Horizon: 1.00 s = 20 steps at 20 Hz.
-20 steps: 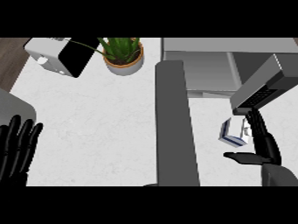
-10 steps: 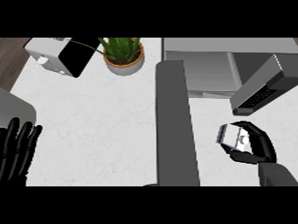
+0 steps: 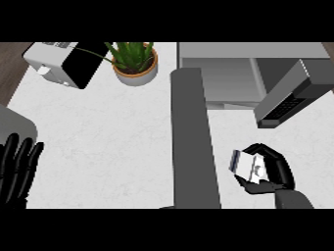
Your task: Pick up the milk, place it into the microwave and close the microwave
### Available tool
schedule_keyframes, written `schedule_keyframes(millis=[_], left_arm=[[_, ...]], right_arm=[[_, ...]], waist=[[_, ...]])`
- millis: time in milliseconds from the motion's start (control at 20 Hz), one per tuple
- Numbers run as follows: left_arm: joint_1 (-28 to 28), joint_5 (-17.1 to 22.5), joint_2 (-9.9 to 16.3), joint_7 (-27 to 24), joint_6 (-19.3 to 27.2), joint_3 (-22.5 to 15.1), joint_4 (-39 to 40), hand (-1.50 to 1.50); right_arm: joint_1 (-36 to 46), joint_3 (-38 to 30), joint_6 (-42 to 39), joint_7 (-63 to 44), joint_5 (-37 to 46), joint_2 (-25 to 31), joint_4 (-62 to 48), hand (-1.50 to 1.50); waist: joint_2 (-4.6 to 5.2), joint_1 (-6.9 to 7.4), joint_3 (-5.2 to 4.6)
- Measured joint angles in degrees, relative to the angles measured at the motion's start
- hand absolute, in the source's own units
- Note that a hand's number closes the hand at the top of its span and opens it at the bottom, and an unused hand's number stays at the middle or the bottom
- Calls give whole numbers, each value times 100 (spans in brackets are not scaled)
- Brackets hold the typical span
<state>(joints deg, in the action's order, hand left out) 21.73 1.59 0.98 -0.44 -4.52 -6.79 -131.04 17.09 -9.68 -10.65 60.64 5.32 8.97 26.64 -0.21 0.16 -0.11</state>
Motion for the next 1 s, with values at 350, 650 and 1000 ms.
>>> schedule_keyframes(millis=[350,650,1000], left_arm=[[216,177,40,1,-78,156,-127,-150],[309,354,80,-153,-236,391,20,-150],[243,585,178,-147,-380,701,120,-150]], right_arm=[[-892,205,233,-218,-193,-439,1375,150],[-1036,391,608,-751,-235,-727,2488,150],[-536,950,1645,-1822,-68,-859,3209,150]], waist=[[-10,-30,-6],[3,-12,4],[11,16,8]])
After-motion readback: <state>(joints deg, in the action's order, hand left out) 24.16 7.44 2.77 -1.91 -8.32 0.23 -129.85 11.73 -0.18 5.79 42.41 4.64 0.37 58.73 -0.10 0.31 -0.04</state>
